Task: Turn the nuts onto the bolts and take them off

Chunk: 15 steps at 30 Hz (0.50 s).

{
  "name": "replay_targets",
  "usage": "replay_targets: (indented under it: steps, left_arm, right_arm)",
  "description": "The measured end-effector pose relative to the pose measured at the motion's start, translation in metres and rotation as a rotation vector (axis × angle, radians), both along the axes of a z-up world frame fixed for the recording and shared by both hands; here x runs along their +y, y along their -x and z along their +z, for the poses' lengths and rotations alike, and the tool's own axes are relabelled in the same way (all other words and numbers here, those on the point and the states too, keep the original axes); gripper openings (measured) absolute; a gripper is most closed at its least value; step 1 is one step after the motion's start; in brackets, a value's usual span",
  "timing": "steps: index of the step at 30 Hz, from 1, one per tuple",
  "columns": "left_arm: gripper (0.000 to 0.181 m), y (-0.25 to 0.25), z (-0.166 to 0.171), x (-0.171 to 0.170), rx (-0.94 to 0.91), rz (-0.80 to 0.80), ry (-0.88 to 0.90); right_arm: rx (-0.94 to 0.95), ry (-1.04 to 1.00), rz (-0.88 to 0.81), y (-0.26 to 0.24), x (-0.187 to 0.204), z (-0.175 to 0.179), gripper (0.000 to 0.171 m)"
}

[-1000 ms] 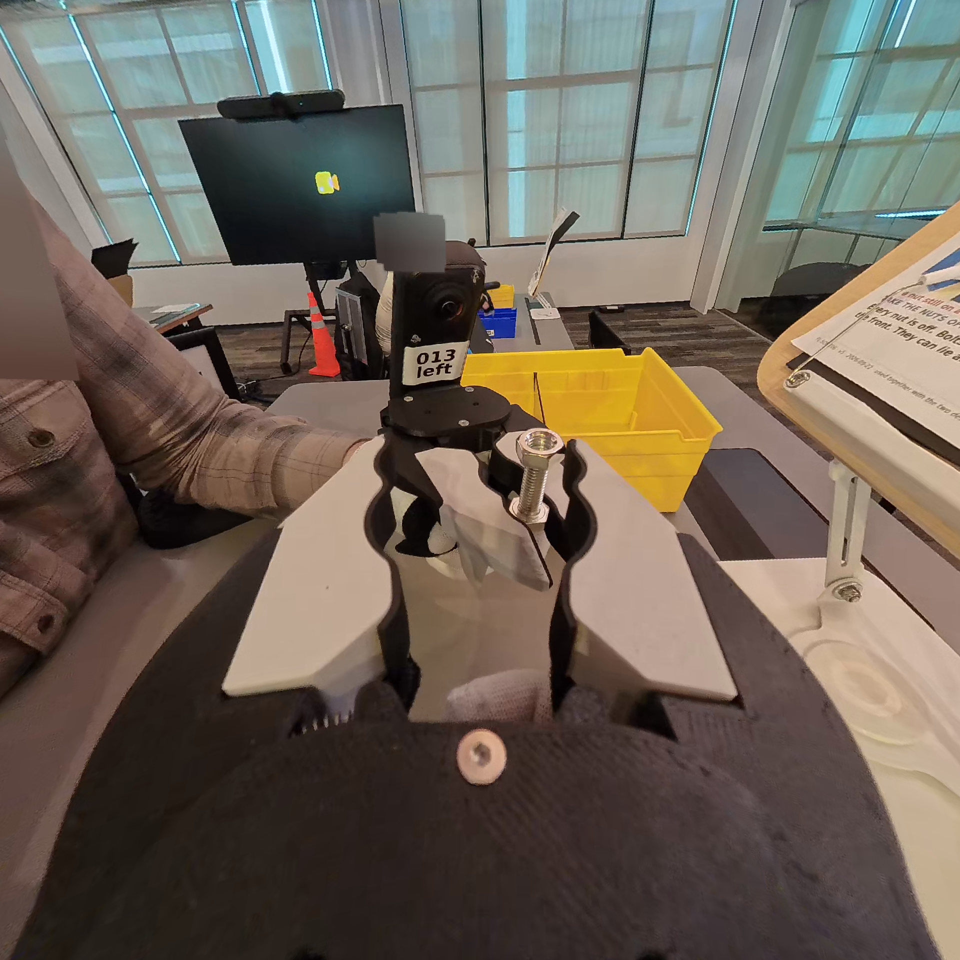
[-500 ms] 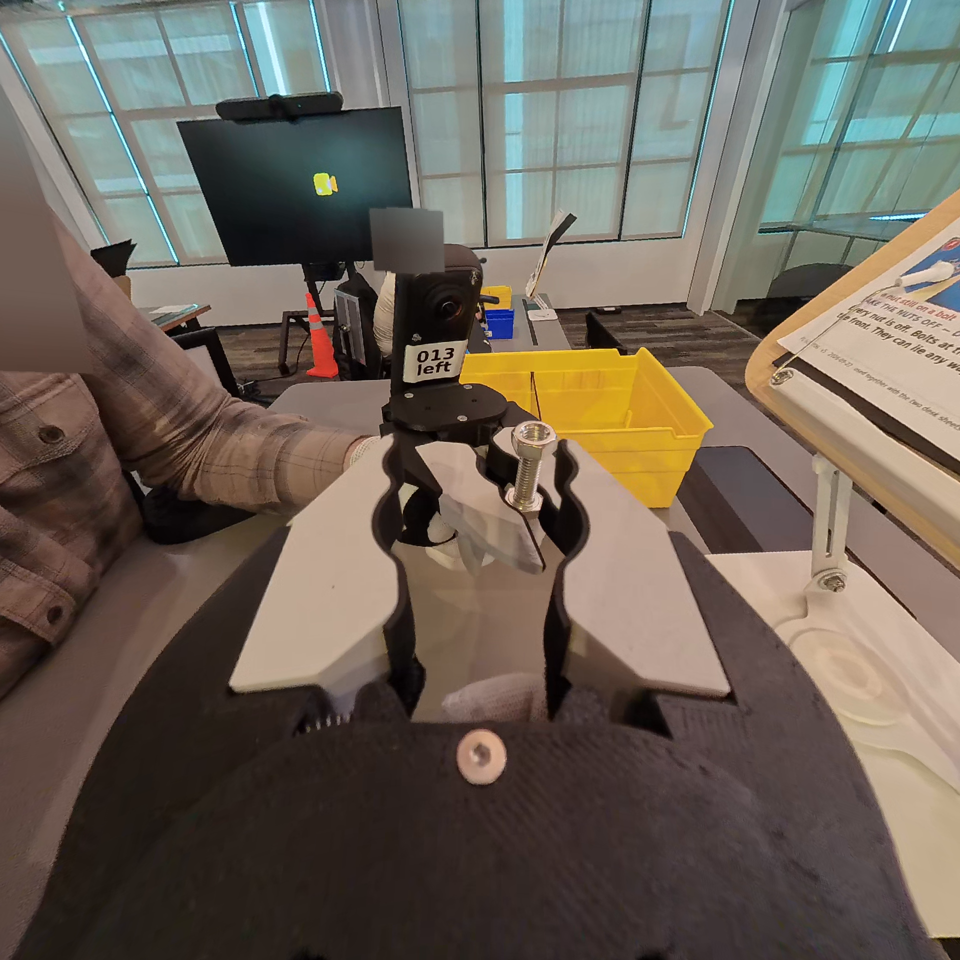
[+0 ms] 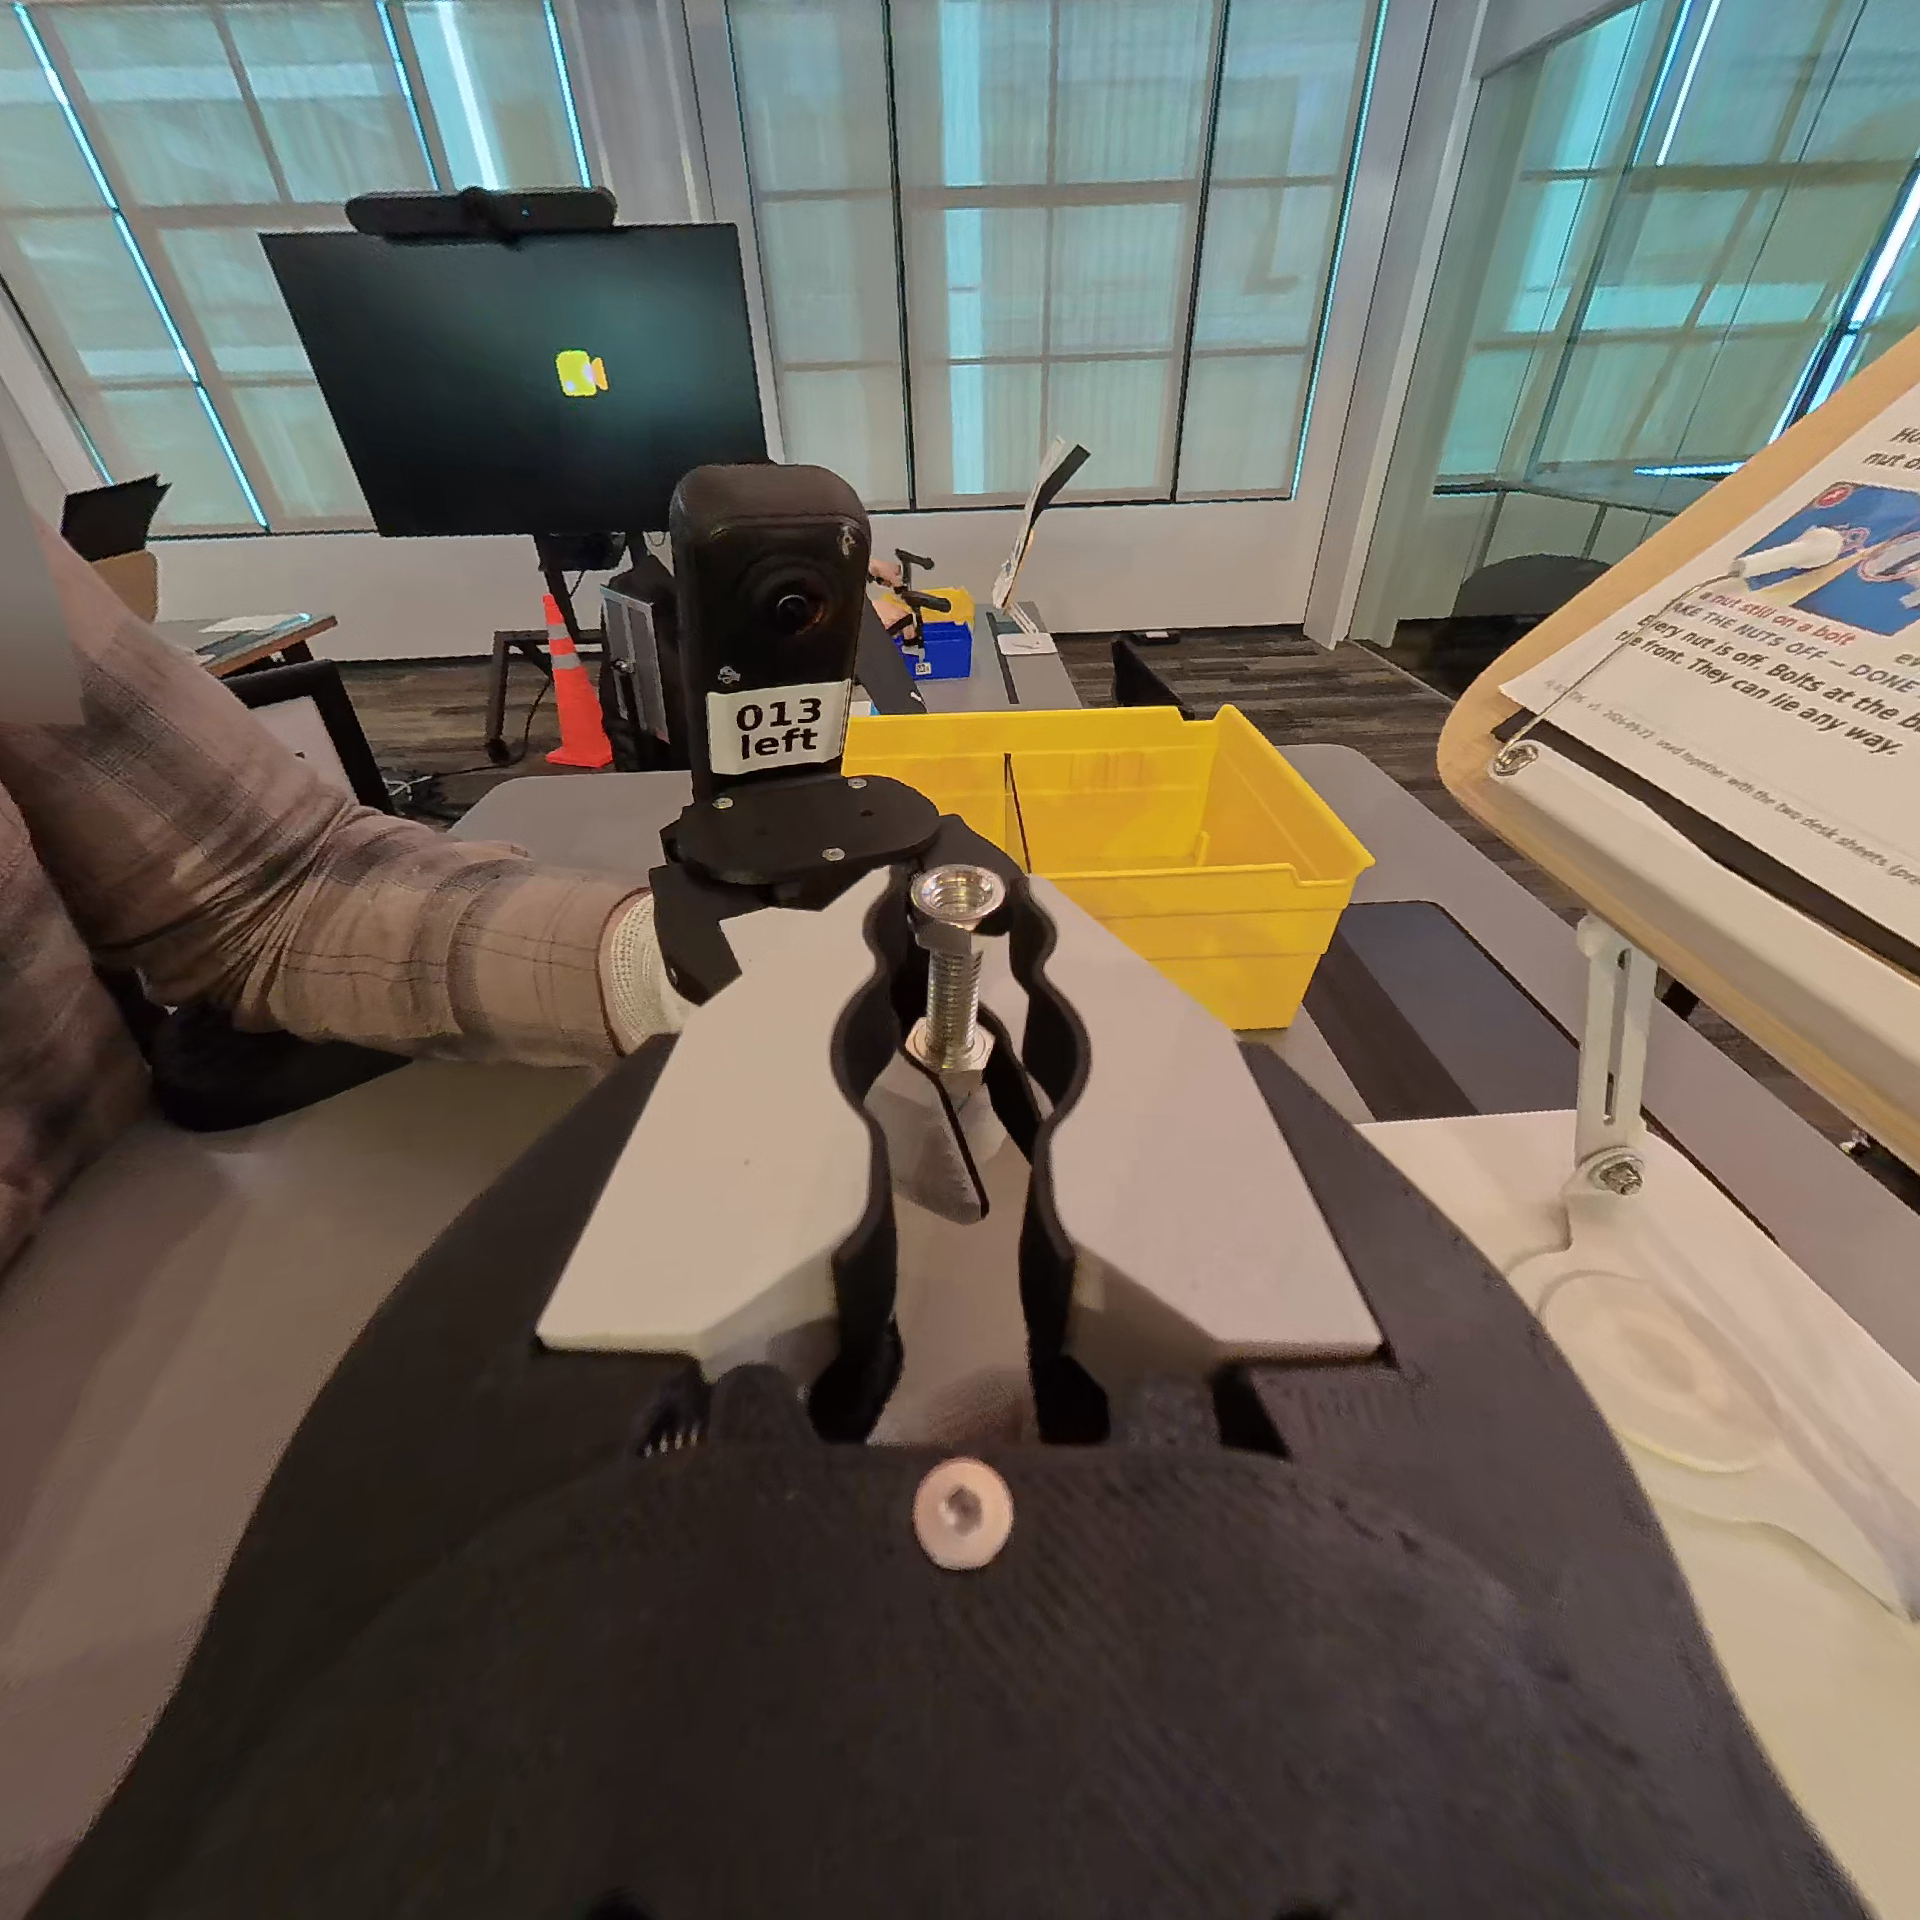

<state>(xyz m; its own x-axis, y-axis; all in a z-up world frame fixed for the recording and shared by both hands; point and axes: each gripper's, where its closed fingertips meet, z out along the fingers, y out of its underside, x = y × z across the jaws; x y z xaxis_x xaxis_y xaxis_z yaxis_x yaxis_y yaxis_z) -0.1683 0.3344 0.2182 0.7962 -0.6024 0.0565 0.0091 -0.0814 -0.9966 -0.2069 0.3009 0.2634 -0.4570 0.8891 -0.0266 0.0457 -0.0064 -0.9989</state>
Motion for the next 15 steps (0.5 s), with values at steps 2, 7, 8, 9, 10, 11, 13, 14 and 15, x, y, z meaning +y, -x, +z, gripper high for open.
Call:
replay_targets:
  steps: [2,7,8,9,10,11,13,14,15]
  left_arm:
    - [0.015,-0.001,0.000,-0.001,0.007,-0.005,-0.001]
    - [0.014,-0.004,-0.003,-0.003,0.062,-0.023,-0.004]
    - [0.014,-0.005,-0.003,-0.004,0.071,-0.032,-0.004]
    - [0.014,-0.007,-0.004,-0.006,0.079,-0.046,-0.002]
    - [0.014,-0.009,-0.005,-0.007,0.091,-0.055,-0.001]
    - [0.014,-0.011,-0.006,-0.008,0.100,-0.064,0.001]
    - [0.014,-0.014,-0.008,-0.010,0.110,-0.087,0.004]
    - [0.014,-0.016,-0.009,-0.011,0.113,-0.096,0.009]
    - [0.014,-0.017,-0.010,-0.012,0.121,-0.105,0.009]
  right_arm:
    - [0.000,-0.001,0.007,-0.001,-0.001,0.000,0.016]
    - [-0.037,-0.032,0.024,-0.007,-0.003,-0.003,0.016]
    - [-0.045,-0.037,0.030,-0.008,-0.004,-0.003,0.016]
    - [-0.056,-0.041,0.040,-0.010,-0.005,-0.004,0.016]
    - [-0.066,-0.053,0.046,-0.012,-0.006,-0.005,0.016]
    - [-0.074,-0.066,0.051,-0.014,-0.007,-0.006,0.016]
    - [-0.091,-0.077,0.067,-0.017,-0.009,-0.008,0.016]
    - [-0.098,-0.088,0.070,-0.019,-0.010,-0.008,0.016]
    - [-0.104,-0.100,0.074,-0.020,-0.011,-0.009,0.016]
